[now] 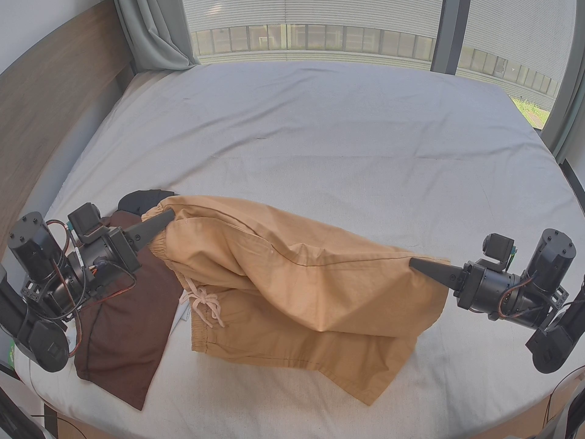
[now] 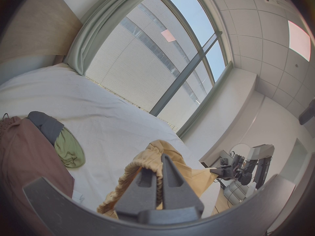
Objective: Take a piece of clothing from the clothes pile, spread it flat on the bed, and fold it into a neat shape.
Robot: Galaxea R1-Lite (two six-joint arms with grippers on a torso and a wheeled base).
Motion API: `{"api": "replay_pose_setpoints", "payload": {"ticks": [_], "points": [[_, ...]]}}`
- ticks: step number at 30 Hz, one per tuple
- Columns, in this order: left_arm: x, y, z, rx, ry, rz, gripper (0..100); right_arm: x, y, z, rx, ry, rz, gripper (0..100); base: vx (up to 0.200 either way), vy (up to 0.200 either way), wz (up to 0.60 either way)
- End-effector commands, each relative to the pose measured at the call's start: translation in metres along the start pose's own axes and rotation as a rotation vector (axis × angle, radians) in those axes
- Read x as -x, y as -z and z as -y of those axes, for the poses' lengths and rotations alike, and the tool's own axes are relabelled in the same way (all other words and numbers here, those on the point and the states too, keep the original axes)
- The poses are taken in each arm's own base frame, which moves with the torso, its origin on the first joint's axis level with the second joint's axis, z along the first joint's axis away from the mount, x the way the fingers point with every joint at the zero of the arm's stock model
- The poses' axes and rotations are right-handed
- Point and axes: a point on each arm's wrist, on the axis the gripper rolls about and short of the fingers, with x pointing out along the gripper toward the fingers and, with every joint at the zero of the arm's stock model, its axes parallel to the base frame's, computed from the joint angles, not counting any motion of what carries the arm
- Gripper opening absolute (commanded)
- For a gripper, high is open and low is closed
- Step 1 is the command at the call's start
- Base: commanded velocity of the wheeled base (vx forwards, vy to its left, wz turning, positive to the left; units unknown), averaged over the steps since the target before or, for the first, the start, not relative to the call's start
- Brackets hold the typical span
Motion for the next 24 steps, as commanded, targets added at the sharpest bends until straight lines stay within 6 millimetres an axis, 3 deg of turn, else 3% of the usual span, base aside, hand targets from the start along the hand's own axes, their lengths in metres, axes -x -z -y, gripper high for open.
{"api": "replay_pose_setpoints", "payload": {"ticks": [1,24], "points": [[0.009,-0.009,0.009,-0.023,0.019,0.026,0,0.001,-0.005,-0.005,0.019,-0.016,0.019,0,0.000,0.000,0.00],[-0.002,-0.002,-0.004,-0.013,0.002,0.003,0,0.001,-0.016,-0.005,0.047,-0.019,0.060,0,0.000,0.000,0.00]]}}
